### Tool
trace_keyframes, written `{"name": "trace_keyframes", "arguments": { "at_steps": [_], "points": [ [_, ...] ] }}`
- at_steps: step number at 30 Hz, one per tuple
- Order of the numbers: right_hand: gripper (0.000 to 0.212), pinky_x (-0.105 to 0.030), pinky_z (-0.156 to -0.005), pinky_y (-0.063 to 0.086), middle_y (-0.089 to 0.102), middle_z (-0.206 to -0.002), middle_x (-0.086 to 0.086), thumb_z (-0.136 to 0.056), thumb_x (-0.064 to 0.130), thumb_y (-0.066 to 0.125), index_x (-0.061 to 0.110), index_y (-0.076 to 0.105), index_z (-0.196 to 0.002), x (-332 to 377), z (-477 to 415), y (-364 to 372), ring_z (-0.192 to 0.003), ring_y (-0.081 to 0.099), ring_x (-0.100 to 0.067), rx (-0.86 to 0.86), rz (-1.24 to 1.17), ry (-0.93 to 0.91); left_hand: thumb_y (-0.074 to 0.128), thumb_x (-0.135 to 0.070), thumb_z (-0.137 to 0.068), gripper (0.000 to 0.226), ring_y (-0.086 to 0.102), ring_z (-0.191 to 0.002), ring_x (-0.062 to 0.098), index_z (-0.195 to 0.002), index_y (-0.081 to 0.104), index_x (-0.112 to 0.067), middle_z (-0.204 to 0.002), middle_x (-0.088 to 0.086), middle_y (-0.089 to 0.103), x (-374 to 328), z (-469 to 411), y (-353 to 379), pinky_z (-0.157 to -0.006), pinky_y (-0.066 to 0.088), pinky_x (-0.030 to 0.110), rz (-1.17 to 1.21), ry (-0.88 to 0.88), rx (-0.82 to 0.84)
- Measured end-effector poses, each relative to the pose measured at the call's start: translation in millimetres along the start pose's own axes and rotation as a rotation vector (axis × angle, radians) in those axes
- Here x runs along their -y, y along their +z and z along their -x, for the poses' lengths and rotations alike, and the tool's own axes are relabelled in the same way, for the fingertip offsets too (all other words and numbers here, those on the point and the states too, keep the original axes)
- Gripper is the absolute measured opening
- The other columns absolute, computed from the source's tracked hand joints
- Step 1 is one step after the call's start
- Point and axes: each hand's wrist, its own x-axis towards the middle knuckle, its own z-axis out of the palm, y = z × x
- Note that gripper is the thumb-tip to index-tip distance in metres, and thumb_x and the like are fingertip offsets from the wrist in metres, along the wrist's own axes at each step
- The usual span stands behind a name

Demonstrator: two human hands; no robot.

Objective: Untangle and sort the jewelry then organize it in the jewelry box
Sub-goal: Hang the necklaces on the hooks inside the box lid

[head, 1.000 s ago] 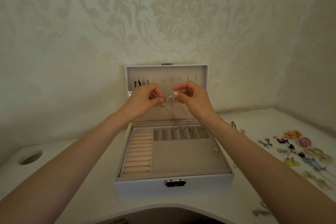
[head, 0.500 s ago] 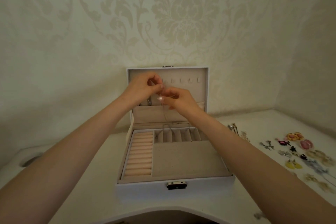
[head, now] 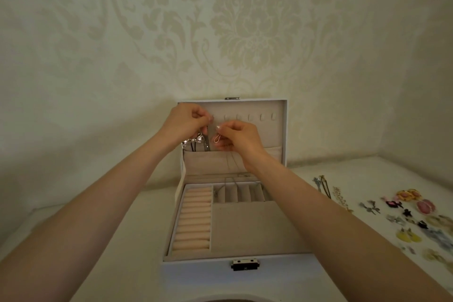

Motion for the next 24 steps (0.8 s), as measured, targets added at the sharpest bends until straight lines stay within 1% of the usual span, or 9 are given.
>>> {"name": "trace_keyframes", "arguments": {
  "at_steps": [2, 4, 7, 9, 12, 14, 19, 22, 24],
  "points": [
    [0.014, -0.022, -0.046, 0.051, 0.064, -0.064, -0.010, -0.089, 0.005, 0.062, 0.010, 0.062, -0.075, -0.1, -3.4, 4.9, -0.042, 0.059, -0.010, -0.070, 0.038, -0.030, 0.063, -0.017, -0.087, 0.013, 0.045, -0.034, 0.000, -0.074, 0.062, -0.014, -0.047, -0.005, 0.058, 0.3, -1.7, 7.0, -0.041, 0.035, 0.013, -0.061, 0.027, -0.093],
    [0.012, -0.026, -0.050, 0.053, 0.063, -0.062, -0.009, -0.088, 0.007, 0.062, 0.009, 0.063, -0.077, 0.6, -6.7, 9.4, -0.042, 0.058, -0.012, -0.155, 0.055, -0.054, 0.064, -0.019, -0.086, 0.013, 0.050, -0.040, -0.001, -0.076, 0.065, -0.011, -0.049, -0.003, 0.059, 1.6, -2.7, 15.2, -0.052, 0.043, 0.019, -0.141, 0.046, -0.201],
    [0.006, -0.036, -0.058, 0.055, 0.065, -0.064, -0.010, -0.086, 0.009, 0.064, 0.007, 0.064, -0.080, 0.4, -11.8, 16.9, -0.045, 0.060, -0.017, -0.259, 0.085, -0.091, 0.065, -0.022, -0.084, 0.015, 0.065, -0.066, 0.019, -0.070, 0.065, -0.015, -0.060, 0.007, 0.067, 4.3, -3.6, 26.3, -0.072, 0.051, 0.033, -0.121, 0.017, -0.350],
    [0.008, -0.042, -0.061, 0.058, 0.069, -0.070, -0.010, -0.083, 0.013, 0.065, 0.013, 0.063, -0.074, -0.8, -14.9, 23.0, -0.052, 0.065, -0.025, -0.322, 0.113, -0.111, 0.065, -0.023, -0.083, 0.015, 0.066, -0.078, 0.025, -0.069, 0.065, -0.016, -0.070, 0.009, 0.070, 3.4, -4.4, 31.3, -0.077, 0.050, 0.036, -0.093, -0.011, -0.410],
    [0.009, -0.049, -0.067, 0.057, 0.071, -0.074, -0.006, -0.073, 0.025, 0.064, 0.025, 0.058, -0.066, -4.8, -21.3, 28.9, -0.066, 0.068, -0.030, -0.382, 0.145, -0.123, 0.064, -0.024, -0.083, 0.018, 0.065, -0.085, 0.027, -0.075, 0.072, -0.010, -0.080, 0.011, 0.072, -1.3, -6.0, 33.8, -0.076, 0.049, 0.035, -0.139, -0.032, -0.437],
    [0.006, -0.050, -0.069, 0.057, 0.071, -0.075, -0.005, -0.069, 0.030, 0.061, 0.026, 0.057, -0.066, -8.0, -24.2, 30.4, -0.071, 0.068, -0.031, -0.391, 0.152, -0.111, 0.064, -0.023, -0.083, 0.020, 0.065, -0.084, 0.028, -0.074, 0.074, -0.008, -0.079, 0.013, 0.072, -4.2, -6.3, 33.4, -0.073, 0.049, 0.034, -0.172, -0.039, -0.425],
    [0.009, -0.047, -0.071, 0.057, 0.071, -0.074, -0.007, -0.066, 0.029, 0.059, 0.021, 0.062, -0.066, -15.3, -23.2, 29.4, -0.073, 0.068, -0.031, -0.388, 0.159, -0.074, 0.061, -0.021, -0.085, 0.029, 0.064, -0.072, 0.028, -0.060, 0.069, -0.008, -0.064, 0.012, 0.066, -7.1, -5.0, 28.6, -0.062, 0.045, 0.030, -0.234, -0.071, -0.356],
    [0.012, -0.049, -0.069, 0.057, 0.070, -0.071, -0.008, -0.062, 0.030, 0.057, 0.020, 0.062, -0.065, -19.6, -24.1, 27.9, -0.071, 0.068, -0.032, -0.364, 0.160, -0.051, 0.060, -0.020, -0.086, 0.030, 0.064, -0.070, 0.025, -0.063, 0.072, -0.005, -0.064, 0.011, 0.068, -9.2, -3.7, 27.9, -0.064, 0.048, 0.030, -0.281, -0.073, -0.332],
    [0.009, -0.046, -0.066, 0.058, 0.069, -0.068, -0.009, -0.071, 0.022, 0.059, 0.014, 0.063, -0.071, -16.6, -18.4, 26.4, -0.064, 0.068, -0.028, -0.341, 0.177, -0.034, 0.059, -0.019, -0.085, 0.029, 0.064, -0.070, 0.026, -0.064, 0.071, -0.005, -0.065, 0.011, 0.068, -9.5, -2.3, 27.6, -0.066, 0.052, 0.034, -0.309, -0.069, -0.330]
  ]
}}
